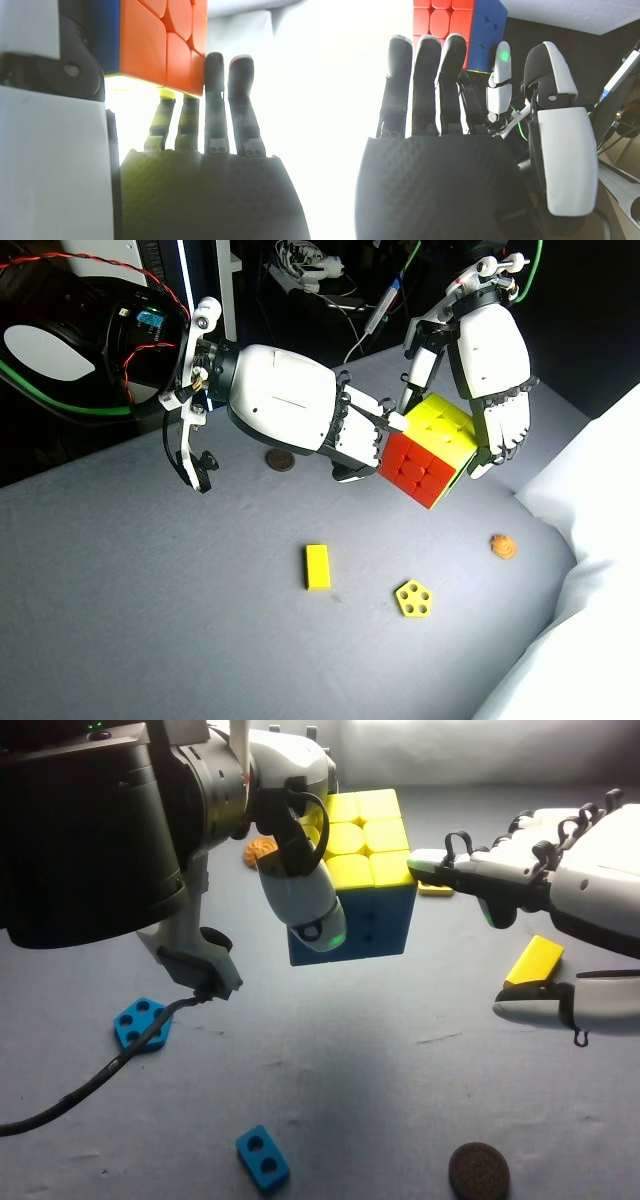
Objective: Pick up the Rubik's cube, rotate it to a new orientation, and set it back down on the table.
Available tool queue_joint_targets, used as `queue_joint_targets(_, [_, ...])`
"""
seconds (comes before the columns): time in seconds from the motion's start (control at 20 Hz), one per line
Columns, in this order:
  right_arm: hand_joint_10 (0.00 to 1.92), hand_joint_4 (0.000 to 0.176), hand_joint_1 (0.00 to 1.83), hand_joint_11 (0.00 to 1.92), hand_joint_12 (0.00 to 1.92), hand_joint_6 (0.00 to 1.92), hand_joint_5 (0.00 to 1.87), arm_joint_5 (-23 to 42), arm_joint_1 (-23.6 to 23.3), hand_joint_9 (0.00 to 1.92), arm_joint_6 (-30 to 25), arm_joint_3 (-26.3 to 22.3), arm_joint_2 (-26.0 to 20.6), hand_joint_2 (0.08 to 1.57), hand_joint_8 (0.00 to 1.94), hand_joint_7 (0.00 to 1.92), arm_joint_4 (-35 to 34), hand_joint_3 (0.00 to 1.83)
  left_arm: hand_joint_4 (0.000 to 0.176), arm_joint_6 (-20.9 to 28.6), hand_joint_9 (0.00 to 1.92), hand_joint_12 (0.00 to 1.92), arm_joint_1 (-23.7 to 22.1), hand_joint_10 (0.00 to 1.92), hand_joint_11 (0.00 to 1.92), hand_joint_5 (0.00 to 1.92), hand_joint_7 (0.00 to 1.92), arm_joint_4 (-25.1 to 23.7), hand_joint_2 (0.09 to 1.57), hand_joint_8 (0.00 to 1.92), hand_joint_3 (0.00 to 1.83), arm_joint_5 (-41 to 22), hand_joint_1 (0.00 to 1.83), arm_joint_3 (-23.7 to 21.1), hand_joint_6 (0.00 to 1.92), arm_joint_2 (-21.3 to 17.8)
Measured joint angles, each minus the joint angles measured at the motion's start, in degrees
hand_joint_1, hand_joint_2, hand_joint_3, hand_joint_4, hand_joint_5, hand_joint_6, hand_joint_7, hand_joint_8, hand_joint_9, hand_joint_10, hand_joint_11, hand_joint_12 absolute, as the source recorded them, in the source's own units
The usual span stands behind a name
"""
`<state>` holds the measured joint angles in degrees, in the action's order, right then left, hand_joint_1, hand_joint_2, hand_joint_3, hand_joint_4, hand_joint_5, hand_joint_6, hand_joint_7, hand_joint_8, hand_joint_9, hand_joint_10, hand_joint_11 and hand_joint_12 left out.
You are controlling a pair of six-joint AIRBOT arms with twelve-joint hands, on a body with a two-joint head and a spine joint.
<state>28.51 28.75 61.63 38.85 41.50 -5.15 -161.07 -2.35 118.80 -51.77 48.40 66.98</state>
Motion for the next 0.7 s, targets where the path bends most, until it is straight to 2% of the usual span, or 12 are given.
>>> queue_joint_targets(0.05, [1.86,0.000,0.68,0.22,1.92,0.01,0.14,-0.09,0.00,0.31,-0.02,0.00,0.26,1.20,1.50,0.34,0.00,0.01,0.000,-0.13,0.14,1.92,0.00,1.85,0.13,0.49,0.06,0.02,1.33,1.82,0.00,-0.15,1.03,0.00,1.66,0.00])
queue_joint_targets(0.1, [1.86,0.000,0.66,0.21,1.92,0.01,0.13,-0.11,0.00,0.30,0.00,0.00,0.44,1.21,1.50,0.32,-0.02,0.01,0.000,-0.13,0.14,1.92,0.00,1.83,0.13,0.53,0.06,0.00,1.35,1.80,0.00,-0.22,1.01,0.00,1.65,0.00])
queue_joint_targets(0.15, [1.86,0.000,0.66,0.21,1.92,0.00,0.12,-0.15,0.02,0.31,-0.02,0.11,0.68,1.21,1.50,0.32,-0.02,0.01,0.000,-0.26,0.15,1.90,0.00,1.79,0.14,0.28,0.08,0.00,1.22,1.77,0.00,-0.35,1.14,0.00,1.67,0.00])
queue_joint_targets(0.25, [1.85,0.000,0.67,0.23,1.92,0.00,0.13,-0.07,0.44,0.31,0.04,0.37,1.11,1.21,1.49,0.32,-0.15,0.00,0.000,-0.31,0.15,1.91,0.00,1.81,0.14,0.20,0.08,0.02,1.17,1.79,0.00,-0.39,1.19,0.15,1.72,0.00])
queue_joint_targets(0.3, [1.85,0.000,0.67,0.23,1.92,0.00,0.12,-0.07,0.85,0.30,0.31,0.37,1.27,1.21,1.49,0.32,-0.22,0.00,0.000,-0.46,0.16,1.91,0.00,1.80,0.15,0.51,0.10,0.04,1.28,1.77,0.03,-0.42,1.06,0.15,1.62,0.00])
queue_joint_targets(0.35, [1.84,0.000,0.67,0.23,1.92,0.00,0.11,-0.17,0.87,0.30,0.87,0.42,1.53,1.21,1.49,0.32,-0.22,0.00,0.000,-0.66,0.17,1.91,0.00,1.79,0.15,0.57,0.11,0.11,1.31,1.76,0.02,-0.44,1.03,0.15,1.59,0.00])
queue_joint_targets(0.6, [1.85,0.000,0.67,0.22,1.92,0.01,0.13,-0.11,1.88,0.29,1.14,0.42,1.86,1.21,1.48,0.32,0.07,0.00,0.000,-0.68,0.17,1.92,0.00,1.80,0.12,0.56,0.13,0.26,1.34,1.79,0.01,-0.50,1.02,0.17,1.63,0.00])
queue_joint_targets(0.65, [1.85,0.000,0.64,0.20,1.92,0.01,0.14,-0.09,1.88,0.29,1.18,0.42,1.86,1.22,1.50,0.32,0.04,0.01,0.000,-0.68,0.20,1.91,0.00,1.76,0.15,0.31,0.18,0.26,1.19,1.69,0.00,-0.50,1.12,0.17,1.65,0.00])
queue_joint_targets(0.7, [1.85,0.000,0.65,0.20,1.92,0.01,0.13,0.02,1.88,0.29,1.22,0.42,1.86,1.22,1.51,0.33,0.07,0.01,0.000,-0.68,0.17,1.92,0.00,1.80,0.14,0.23,0.13,0.26,1.17,1.75,0.00,-0.50,1.17,0.17,1.67,0.00])
